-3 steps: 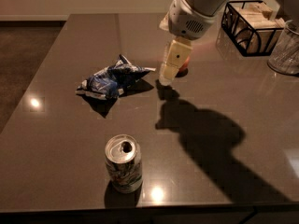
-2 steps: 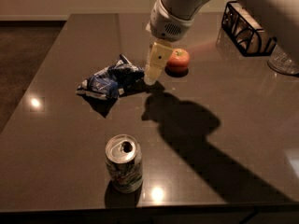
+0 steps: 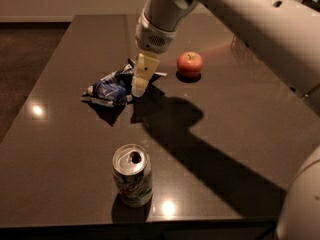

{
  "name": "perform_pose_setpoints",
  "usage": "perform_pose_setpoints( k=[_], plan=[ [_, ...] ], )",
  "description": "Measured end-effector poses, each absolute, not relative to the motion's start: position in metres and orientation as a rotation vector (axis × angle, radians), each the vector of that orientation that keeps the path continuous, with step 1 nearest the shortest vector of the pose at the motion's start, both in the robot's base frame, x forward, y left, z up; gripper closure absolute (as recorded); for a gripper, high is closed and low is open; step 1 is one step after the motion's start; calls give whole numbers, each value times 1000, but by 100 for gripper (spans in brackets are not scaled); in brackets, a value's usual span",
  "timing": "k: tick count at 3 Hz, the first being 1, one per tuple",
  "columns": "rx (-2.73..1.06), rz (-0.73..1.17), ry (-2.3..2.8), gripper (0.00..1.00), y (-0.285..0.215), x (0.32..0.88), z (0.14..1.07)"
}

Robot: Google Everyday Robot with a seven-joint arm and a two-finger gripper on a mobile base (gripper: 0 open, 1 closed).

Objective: Move blue chip bag near 7up can

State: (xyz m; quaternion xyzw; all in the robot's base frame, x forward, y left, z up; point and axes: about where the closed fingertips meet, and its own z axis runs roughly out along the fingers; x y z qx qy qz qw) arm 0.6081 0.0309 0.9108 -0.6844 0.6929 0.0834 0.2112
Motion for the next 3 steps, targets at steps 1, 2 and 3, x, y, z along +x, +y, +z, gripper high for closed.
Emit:
perform_pose_setpoints(
  k=[1, 2, 3],
  plan=[
    [-1941, 228, 1929, 0, 45, 610, 894],
    [-1966, 212, 1937, 18, 51, 610, 885],
    [-1985, 197, 1913, 41, 52, 602, 887]
  ],
)
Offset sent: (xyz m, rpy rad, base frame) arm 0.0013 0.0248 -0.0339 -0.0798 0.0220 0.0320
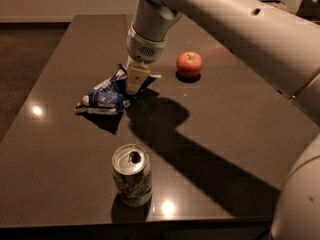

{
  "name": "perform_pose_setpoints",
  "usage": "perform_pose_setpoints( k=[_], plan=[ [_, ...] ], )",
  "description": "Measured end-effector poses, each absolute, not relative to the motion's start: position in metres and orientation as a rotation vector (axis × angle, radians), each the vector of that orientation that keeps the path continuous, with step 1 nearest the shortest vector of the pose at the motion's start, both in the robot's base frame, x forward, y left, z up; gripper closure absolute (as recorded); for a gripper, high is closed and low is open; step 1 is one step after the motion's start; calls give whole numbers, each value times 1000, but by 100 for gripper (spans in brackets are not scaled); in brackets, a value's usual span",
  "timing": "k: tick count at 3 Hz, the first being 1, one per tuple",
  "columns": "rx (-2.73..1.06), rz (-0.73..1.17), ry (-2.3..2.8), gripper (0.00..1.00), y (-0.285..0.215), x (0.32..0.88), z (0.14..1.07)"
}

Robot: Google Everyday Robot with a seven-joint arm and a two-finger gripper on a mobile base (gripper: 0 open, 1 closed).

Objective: Move blue chip bag near 7up can

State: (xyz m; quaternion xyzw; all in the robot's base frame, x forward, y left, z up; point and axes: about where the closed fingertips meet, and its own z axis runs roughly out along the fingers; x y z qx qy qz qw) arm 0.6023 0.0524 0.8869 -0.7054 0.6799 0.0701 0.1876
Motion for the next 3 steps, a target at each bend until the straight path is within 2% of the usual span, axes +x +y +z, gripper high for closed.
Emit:
perform_pose_setpoints(
  k=[2, 3],
  plan=[
    [-1967, 206, 1854, 88, 24, 563, 915],
    [-1963, 229, 1838, 100, 8, 539, 925]
  ],
)
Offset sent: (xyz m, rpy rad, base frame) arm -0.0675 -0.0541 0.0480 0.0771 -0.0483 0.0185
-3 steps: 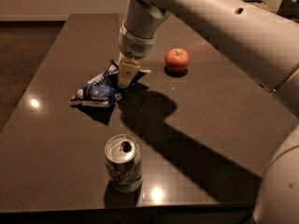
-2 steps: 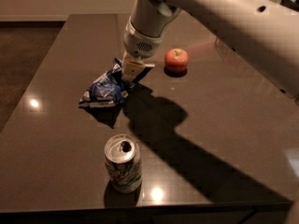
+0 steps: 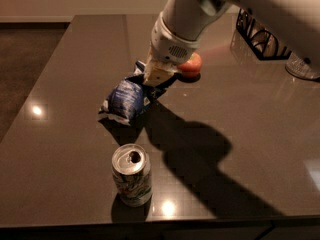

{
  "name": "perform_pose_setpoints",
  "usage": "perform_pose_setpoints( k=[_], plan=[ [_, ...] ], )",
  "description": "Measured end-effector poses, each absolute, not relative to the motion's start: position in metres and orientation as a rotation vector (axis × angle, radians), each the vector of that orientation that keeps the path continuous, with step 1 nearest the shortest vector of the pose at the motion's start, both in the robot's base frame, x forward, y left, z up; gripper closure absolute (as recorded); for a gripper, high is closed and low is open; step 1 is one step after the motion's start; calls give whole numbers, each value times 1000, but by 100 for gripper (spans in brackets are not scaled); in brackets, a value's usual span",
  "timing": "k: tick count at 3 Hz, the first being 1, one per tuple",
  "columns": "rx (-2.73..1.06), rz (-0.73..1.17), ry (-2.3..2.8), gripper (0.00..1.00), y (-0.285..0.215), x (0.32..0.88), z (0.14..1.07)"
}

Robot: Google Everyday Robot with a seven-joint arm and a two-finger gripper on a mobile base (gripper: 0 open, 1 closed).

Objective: Move blue chip bag near 7up can

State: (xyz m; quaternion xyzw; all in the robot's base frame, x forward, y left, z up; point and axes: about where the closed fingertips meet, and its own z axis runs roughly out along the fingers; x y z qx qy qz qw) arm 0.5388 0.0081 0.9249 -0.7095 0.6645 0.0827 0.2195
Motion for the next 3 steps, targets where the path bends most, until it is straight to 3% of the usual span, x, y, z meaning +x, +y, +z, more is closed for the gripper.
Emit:
perform_pose_setpoints(
  k=[3],
  plan=[
    [-1958, 349, 1778, 100, -35, 488, 924]
  ],
)
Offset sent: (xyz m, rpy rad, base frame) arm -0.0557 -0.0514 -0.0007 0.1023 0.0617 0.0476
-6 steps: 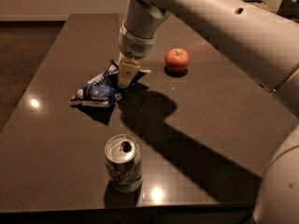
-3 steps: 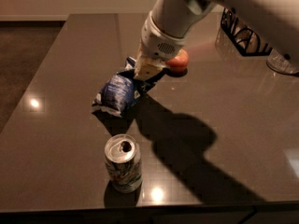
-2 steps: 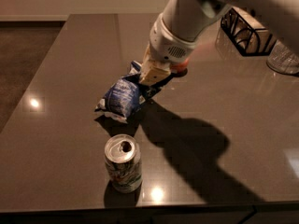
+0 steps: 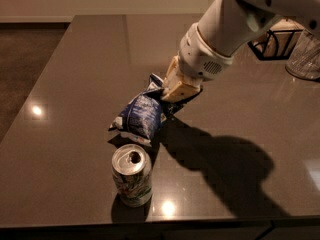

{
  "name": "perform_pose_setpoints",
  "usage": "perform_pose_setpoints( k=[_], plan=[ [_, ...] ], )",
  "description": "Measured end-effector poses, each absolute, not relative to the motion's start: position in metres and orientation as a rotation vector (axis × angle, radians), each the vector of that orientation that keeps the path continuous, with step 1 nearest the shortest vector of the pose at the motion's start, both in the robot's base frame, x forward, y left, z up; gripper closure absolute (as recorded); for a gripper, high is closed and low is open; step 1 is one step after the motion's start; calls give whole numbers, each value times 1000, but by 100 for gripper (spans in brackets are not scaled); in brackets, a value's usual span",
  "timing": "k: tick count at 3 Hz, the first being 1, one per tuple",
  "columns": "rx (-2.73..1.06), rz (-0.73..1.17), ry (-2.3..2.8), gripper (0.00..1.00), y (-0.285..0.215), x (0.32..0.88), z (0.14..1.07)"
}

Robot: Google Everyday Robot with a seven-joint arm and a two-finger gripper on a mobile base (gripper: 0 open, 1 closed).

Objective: Move blue chip bag near 7up can

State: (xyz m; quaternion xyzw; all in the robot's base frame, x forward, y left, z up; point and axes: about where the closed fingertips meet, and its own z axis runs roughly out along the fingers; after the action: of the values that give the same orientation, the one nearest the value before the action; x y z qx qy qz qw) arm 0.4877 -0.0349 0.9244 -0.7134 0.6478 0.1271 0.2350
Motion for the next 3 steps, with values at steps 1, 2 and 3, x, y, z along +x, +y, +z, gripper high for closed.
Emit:
perform_pose_setpoints(
  k=[1, 2, 3],
  plan=[
    [-1954, 367, 1763, 83, -47, 478, 922],
    [-1966, 372, 1745, 58, -58, 469, 918],
    [-1975, 378, 1734, 36, -66, 462, 916]
  ],
)
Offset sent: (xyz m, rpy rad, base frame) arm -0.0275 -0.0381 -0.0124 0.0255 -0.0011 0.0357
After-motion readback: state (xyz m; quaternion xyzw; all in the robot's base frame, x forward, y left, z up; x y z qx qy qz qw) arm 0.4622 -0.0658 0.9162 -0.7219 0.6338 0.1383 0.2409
